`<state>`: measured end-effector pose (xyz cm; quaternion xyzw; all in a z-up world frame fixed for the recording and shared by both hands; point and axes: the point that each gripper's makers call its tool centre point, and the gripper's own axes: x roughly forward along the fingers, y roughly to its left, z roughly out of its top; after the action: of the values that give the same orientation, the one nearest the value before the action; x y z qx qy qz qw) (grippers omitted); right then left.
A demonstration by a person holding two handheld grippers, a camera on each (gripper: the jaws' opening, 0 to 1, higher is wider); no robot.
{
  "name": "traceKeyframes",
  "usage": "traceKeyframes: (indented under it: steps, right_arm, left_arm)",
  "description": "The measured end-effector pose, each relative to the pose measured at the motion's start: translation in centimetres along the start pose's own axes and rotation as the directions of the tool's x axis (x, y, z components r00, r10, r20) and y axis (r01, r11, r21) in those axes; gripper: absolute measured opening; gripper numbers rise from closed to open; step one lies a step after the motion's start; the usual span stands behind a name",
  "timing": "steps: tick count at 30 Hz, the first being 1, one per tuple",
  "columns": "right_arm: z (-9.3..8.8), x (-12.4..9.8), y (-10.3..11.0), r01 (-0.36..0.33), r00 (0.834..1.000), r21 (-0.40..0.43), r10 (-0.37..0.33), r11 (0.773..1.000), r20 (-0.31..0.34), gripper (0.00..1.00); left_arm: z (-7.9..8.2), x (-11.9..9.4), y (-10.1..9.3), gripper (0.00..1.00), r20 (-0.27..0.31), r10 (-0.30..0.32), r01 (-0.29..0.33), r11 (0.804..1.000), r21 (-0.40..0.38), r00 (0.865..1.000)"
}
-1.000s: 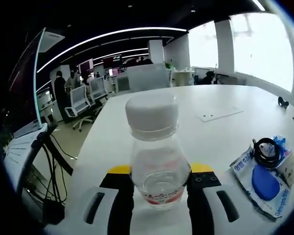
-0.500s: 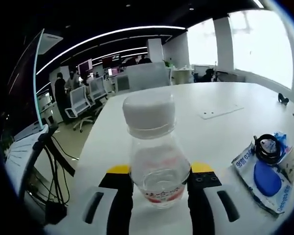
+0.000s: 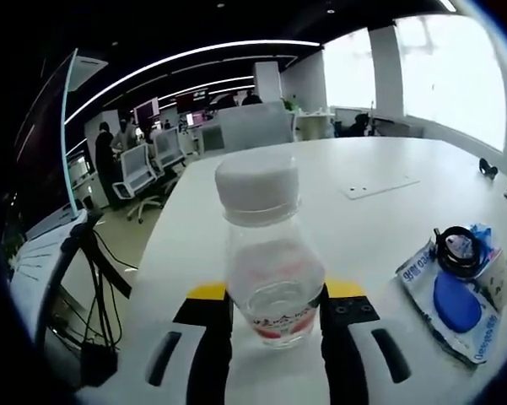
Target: Arrange the tabletop items into an orderly group along one side of the table until the central work area is clear of visible clutter.
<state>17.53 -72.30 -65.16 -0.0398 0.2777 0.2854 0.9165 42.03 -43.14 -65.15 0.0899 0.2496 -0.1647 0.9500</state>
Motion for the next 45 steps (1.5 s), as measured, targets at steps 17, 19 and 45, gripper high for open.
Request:
traceKeyframes:
  steps: [17,19,45]
  right_arm:
    - [1.3,-0.6,0.5,-0.012,0.999,-0.027,0.013,1.0,0.031,1.0]
    - [1.5,-0.7,0.7,-0.015,0.999,-0.033,0.016,0.999,0.036,1.0]
    - [4.3,-2.4,2.0,-0.045,0.992,-0.085,0.055,0.995,0.113,1.0]
  left_arm:
    - [-0.1,-2.7,0.0,0.41,-0.007,0.014,-0.014,1.0,0.015,1.0]
    - [0.1,-3.0,-0.1,0.42,-0.004,0.016,-0.016,1.0,0.015,1.0]
    - [2.2,-6.4,-2.1,0.74,0.04,0.037,-0.036,0.999,-0.018,0.999]
